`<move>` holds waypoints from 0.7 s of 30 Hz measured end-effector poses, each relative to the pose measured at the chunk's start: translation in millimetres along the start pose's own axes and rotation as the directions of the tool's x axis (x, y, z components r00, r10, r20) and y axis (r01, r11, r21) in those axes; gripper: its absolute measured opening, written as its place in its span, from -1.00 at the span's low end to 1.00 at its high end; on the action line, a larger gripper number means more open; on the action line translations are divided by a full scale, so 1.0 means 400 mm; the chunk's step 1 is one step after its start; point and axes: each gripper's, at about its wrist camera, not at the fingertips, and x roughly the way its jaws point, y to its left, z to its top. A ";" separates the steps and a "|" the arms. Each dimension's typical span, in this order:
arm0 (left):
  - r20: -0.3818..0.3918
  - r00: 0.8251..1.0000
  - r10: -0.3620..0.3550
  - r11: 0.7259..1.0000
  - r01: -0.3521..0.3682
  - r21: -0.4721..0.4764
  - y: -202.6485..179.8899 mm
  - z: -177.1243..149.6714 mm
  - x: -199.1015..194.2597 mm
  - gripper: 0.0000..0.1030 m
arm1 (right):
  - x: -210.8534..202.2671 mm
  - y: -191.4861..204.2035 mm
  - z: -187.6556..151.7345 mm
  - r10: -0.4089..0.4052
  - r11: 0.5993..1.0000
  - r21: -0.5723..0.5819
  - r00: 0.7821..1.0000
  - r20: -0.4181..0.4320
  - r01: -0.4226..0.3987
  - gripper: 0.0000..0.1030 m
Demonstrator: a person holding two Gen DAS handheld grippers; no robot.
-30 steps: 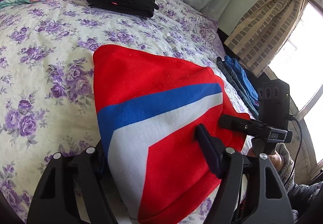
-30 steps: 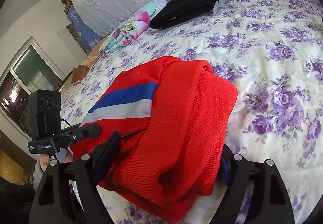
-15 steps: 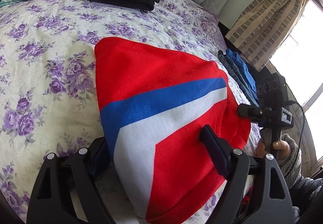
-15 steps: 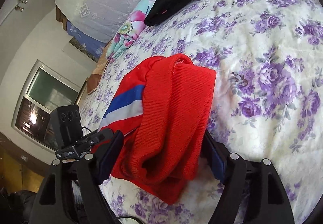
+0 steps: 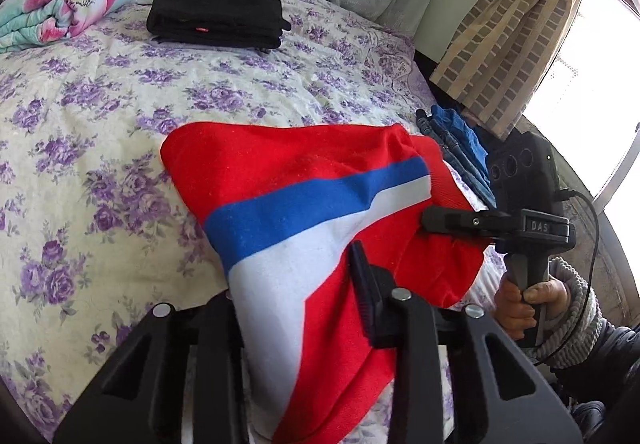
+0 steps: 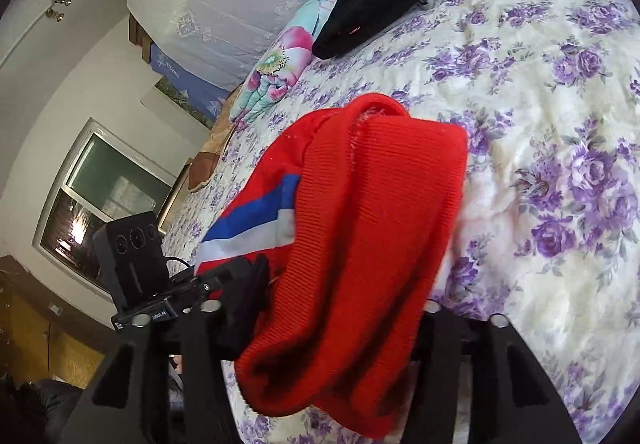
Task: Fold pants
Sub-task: 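Grasp the folded bundle with both grippers and lift it off the bed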
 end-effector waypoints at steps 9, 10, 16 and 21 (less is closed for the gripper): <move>0.143 0.988 0.063 0.982 -0.087 0.165 -0.087 0.202 -0.042 -0.54 | -0.097 0.179 0.190 -0.106 0.950 -0.277 0.983 0.149 0.144 -0.18; 0.169 0.983 0.070 0.978 -0.101 0.181 -0.090 0.248 -0.050 -0.54 | -0.108 0.193 0.227 -0.111 0.941 -0.299 0.979 0.172 0.159 -0.18; 0.281 0.949 0.142 0.946 -0.214 0.243 -0.054 0.538 -0.032 -0.54 | -0.075 0.246 0.523 -0.130 0.900 -0.367 0.949 0.287 0.235 -0.18; 0.318 0.924 0.214 0.932 -0.291 0.217 0.045 0.769 0.054 -0.54 | 0.034 0.207 0.788 -0.148 0.892 -0.362 0.931 0.332 0.271 -0.19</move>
